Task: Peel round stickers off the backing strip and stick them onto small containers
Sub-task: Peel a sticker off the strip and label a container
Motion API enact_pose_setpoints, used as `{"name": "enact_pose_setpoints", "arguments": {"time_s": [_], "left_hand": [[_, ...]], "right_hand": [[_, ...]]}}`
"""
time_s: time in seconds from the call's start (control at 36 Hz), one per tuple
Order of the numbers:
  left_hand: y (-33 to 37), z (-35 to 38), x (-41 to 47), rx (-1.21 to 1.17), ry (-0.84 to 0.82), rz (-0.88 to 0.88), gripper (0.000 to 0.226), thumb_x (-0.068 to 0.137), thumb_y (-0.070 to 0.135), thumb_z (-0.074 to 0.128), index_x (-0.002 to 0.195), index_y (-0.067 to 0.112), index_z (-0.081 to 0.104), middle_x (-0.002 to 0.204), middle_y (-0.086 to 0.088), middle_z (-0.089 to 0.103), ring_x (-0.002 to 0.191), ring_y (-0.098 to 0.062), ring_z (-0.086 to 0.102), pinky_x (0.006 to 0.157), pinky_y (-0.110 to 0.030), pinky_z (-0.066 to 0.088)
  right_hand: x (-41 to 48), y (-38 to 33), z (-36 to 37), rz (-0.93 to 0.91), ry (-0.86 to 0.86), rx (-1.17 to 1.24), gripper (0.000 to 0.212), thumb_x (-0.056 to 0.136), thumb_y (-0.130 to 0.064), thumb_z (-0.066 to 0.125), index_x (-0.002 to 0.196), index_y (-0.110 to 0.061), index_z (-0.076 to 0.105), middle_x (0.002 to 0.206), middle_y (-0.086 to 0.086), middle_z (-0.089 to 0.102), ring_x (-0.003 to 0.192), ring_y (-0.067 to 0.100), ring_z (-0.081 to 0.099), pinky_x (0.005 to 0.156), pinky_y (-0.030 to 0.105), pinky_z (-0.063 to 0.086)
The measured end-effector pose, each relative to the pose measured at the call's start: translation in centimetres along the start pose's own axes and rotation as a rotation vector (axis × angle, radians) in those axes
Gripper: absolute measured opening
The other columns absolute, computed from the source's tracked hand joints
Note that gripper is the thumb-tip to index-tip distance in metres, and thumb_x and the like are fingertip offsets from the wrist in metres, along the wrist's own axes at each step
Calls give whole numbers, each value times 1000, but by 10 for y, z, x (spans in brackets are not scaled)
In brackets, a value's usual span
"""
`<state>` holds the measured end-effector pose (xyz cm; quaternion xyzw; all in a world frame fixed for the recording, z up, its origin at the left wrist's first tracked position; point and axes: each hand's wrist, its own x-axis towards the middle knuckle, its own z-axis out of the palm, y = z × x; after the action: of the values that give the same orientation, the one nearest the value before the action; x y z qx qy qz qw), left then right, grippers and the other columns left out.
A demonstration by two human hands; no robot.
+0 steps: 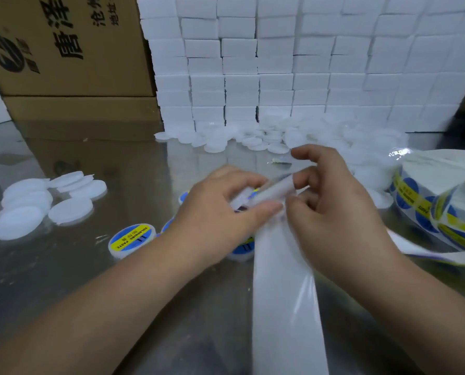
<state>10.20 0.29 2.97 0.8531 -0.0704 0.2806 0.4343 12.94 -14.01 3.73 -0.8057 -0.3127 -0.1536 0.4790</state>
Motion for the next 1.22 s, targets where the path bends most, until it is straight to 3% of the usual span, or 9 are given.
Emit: {"name": "enact_pose_setpoints", "arguments": {"time_s": [0.17,0.31,0.5,0.61,0.81,0.89,1.0,1.11,1.22], "left_hand": [[-3,-2,1,-7,100,61,18,75,32,66,67,45,58,83,14,61,80,7,54,70,-6,38],[-3,-3,4,-256,158,-187,19,82,23,62,66,31,66,63,22,63,61,7,56,60,-9,45],[-11,-8,11,-210,407,-277,22,84,29,61,63,31,66,57,21,60,52,3,51,51,-10,42],[-21,-22,20,-212,613,-341,27,87,37,52,63,35,64,58,14,56,59,-6,49,62,-25,48],[-12,-13,9,35,484,-121,27,86,47,48,63,37,54,59,26,51,61,10,46,56,-6,32],[-9,-12,7,89,472,-43,20,82,49,45,65,40,52,70,20,51,72,12,47,64,-5,32],[-5,-13,5,144,444,11,15,79,52,48,68,41,50,79,18,49,78,14,47,66,-1,30],[-2,-13,2,221,412,89,22,71,60,43,76,40,49,84,19,47,81,5,44,69,0,30],[2,-13,1,218,401,137,29,67,57,51,81,31,53,86,20,44,86,6,42,73,1,29]], "right_hand": [[-2,-2,0,-51,-37,11,54,84,-4,47,94,-57,36,83,-21,56,68,-4,55,62,5,38],[0,-1,-1,-65,-36,26,56,84,0,46,95,-55,39,83,-15,58,67,-1,54,59,8,39],[-2,-4,-2,-82,-56,4,56,80,-2,45,91,-57,39,86,-20,56,67,0,53,61,12,39],[-1,-5,-3,-80,56,-29,53,75,0,47,90,-51,45,60,-13,45,60,-5,49,57,5,36],[4,-6,-9,-72,243,-194,53,75,1,49,115,-33,54,126,-12,31,64,2,52,67,17,38],[5,-8,-11,-142,204,-198,40,72,2,48,82,-34,62,100,-16,51,60,-7,47,62,8,36],[3,-8,-6,78,84,9,35,73,-8,50,50,-31,62,50,-18,56,46,-5,48,42,6,32],[5,-9,-7,225,53,273,21,63,-35,51,67,-28,71,59,1,63,49,-1,49,47,15,39],[8,-9,-9,278,87,399,21,79,-37,58,68,-26,72,65,-7,69,57,-2,57,58,16,46]]}}
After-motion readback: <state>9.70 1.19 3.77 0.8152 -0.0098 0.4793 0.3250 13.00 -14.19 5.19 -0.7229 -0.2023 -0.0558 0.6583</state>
